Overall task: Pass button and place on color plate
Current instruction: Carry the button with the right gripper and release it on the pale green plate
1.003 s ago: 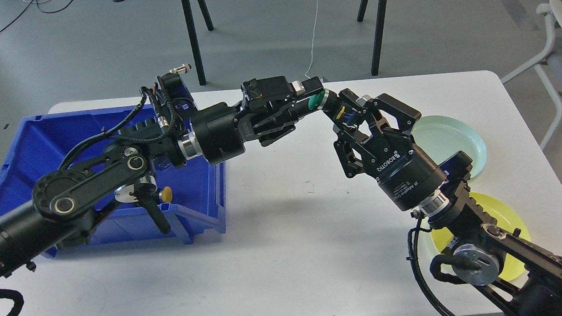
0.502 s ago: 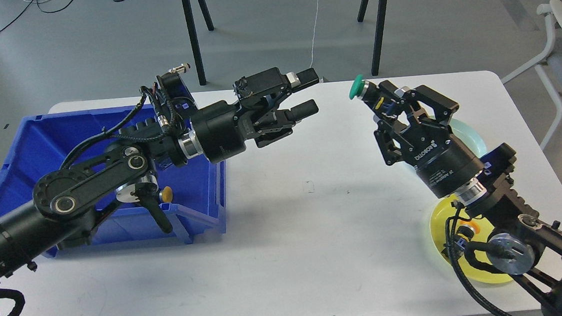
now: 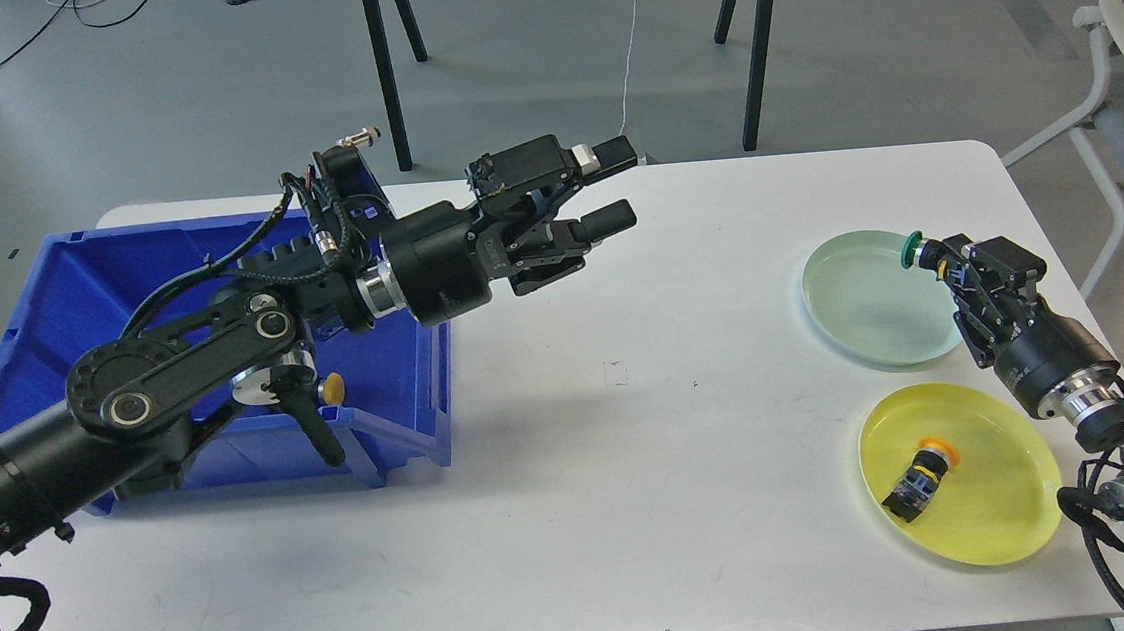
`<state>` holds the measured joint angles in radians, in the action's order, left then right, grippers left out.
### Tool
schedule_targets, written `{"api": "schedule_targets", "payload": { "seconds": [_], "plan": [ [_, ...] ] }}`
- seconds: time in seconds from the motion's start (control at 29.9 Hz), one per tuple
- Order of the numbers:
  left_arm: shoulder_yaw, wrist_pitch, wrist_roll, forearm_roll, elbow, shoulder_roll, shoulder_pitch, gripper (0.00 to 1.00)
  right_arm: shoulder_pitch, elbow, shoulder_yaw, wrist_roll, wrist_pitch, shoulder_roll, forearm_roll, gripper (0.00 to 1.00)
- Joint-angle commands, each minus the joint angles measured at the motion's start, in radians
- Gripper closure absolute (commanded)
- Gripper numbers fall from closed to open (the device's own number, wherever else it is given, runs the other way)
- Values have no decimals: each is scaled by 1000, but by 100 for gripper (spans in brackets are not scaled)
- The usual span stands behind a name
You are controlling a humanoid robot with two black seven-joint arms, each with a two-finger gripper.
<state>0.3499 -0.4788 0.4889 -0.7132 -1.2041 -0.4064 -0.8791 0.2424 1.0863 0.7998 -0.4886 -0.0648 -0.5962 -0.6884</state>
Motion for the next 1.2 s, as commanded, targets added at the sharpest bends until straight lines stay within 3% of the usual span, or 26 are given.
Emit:
{"api": "schedule_targets", "payload": {
  "seconds": [0.0, 0.13, 0.3, 0.8, 1.0, 1.17],
  "plan": [
    [0, 0, 0, 0, 0, 0, 0, 20, 29, -38, -33, 0, -38, -1, -3, 99],
    [0, 0, 0, 1, 0, 0, 0, 20, 51, -74, -56, 8, -64, 10, -2, 95],
    [0, -1, 0, 0, 0, 0, -1, 20, 86, -85, -100, 53, -73, 18, -2, 77],
    [0, 0, 0, 0, 0, 0, 0, 20, 117, -167, -106, 58, -82, 78, 4, 34],
    [0, 2, 0, 0, 0, 0, 0, 20, 118, -152, -93, 47, -81, 79, 12, 2],
    [4, 44, 0, 3, 0, 0, 0, 19, 117, -77, -50, 30, -76, 65, 13, 1]
  ]
}}
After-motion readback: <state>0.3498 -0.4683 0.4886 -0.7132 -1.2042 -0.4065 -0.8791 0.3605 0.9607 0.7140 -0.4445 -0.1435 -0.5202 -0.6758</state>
